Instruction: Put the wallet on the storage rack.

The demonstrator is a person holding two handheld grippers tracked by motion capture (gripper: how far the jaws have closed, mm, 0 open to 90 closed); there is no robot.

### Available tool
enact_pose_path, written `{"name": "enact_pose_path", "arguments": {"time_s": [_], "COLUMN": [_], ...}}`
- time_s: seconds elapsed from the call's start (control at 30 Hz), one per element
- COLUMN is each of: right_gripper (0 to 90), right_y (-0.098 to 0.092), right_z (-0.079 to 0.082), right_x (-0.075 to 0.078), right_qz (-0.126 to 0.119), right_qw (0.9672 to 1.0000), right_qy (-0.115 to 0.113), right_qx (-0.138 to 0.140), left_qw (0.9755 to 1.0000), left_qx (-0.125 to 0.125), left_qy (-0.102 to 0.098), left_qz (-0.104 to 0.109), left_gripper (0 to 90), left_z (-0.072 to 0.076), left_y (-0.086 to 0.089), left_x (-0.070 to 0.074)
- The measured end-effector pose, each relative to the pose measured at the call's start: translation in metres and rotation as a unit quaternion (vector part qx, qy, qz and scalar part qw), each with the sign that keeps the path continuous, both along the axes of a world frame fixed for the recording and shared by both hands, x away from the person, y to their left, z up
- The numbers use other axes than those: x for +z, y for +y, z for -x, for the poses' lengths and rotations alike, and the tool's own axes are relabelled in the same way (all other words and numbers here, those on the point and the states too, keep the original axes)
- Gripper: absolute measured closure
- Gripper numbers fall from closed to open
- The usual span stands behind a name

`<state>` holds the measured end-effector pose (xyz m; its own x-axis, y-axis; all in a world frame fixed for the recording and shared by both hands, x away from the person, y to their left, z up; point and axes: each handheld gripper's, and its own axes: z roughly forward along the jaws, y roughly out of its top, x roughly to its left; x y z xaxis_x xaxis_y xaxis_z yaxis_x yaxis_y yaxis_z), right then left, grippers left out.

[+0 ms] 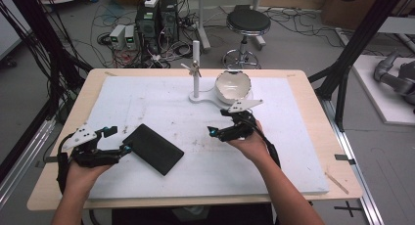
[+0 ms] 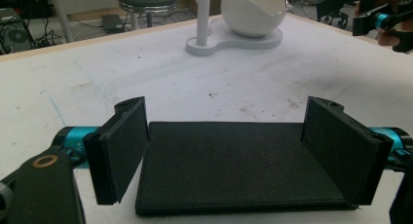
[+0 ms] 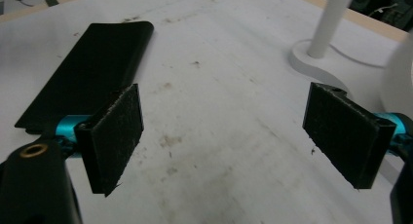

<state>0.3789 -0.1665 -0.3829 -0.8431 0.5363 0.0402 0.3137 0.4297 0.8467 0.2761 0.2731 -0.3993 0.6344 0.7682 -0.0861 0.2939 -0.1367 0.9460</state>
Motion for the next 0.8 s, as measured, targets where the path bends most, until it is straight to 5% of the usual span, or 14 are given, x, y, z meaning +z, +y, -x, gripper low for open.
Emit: {"name": "enact_pose_path", "arguments": {"time_s": [0.1, 0.8], "right_gripper": [14.9, 15.0], "right_y": [0.017, 0.101], "right_z": [-0.002, 0.004], "right_x": [-0.001, -0.039], "right_qz": [0.01, 0.057], "right_qw": [0.9999, 0.9922], "right_qy": [-0.005, 0.076], "right_qx": [0.013, 0.08], "left_qw": [1.0, 0.9999], "left_qx": [0.005, 0.009], "left_qy": [0.002, 0.005], "left_qz": [0.002, -0.011], "left_gripper": [17.6, 17.6], "left_z": [0.002, 0.006], "left_y": [0.002, 0.005], "left_x": [-0.001, -0.003]}}
